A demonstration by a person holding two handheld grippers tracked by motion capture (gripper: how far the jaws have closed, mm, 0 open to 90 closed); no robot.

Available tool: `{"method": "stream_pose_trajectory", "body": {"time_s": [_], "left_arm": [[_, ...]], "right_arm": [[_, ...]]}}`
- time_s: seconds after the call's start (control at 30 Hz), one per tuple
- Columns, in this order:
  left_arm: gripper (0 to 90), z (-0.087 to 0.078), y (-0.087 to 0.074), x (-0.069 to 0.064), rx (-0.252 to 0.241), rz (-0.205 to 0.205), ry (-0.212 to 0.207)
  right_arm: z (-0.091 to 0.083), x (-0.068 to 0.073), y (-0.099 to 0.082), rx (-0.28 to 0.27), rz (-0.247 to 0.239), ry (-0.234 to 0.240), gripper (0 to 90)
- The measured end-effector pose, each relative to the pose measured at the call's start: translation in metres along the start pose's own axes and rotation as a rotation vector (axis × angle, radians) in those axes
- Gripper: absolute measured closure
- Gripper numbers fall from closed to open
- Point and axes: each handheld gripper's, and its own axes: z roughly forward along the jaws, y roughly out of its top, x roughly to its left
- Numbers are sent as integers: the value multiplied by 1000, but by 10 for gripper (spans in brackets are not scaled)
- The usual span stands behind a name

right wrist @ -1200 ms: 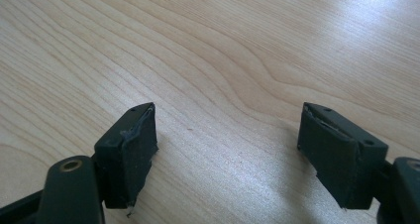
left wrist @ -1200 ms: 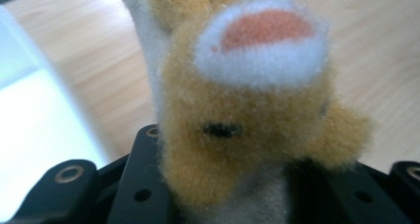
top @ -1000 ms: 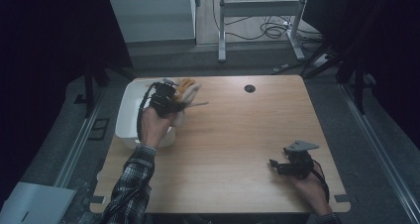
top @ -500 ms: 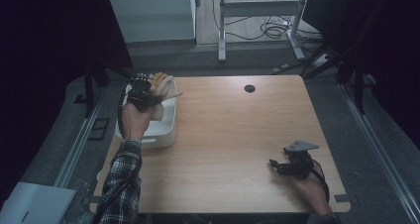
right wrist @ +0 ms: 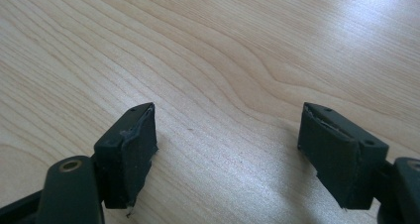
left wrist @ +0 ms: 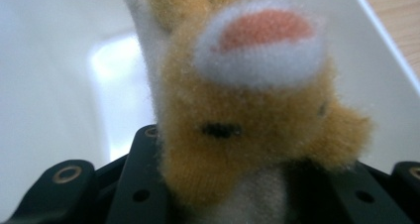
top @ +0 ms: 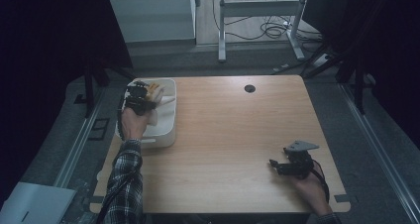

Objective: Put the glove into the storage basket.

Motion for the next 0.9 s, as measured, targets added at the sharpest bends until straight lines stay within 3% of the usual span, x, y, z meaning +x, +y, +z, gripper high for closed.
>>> {"method": "stream_pose_trajectory", "body": {"time_s": [0.03,0.5,0.53,0.6,0.7,0.9], "left_arm": [[639,9,1,-3,25,11,-13],[606,53,12,-25,166,65,-27],[570,56,12,-26,180,62,-38],[415,61,12,-27,201,71,-35],[241,64,11,-26,215,50,-37],[198,56,12,-19,200,14,-71]], "right_arm": [[0,0,0,0,0,0,232],[0,0,0,0,0,0,231],[0,0,0,0,0,0,232],[0,0,0,0,1,0,231],[0,0,0,0,1,0,231],[0,0,0,0,0,0,231]]}}
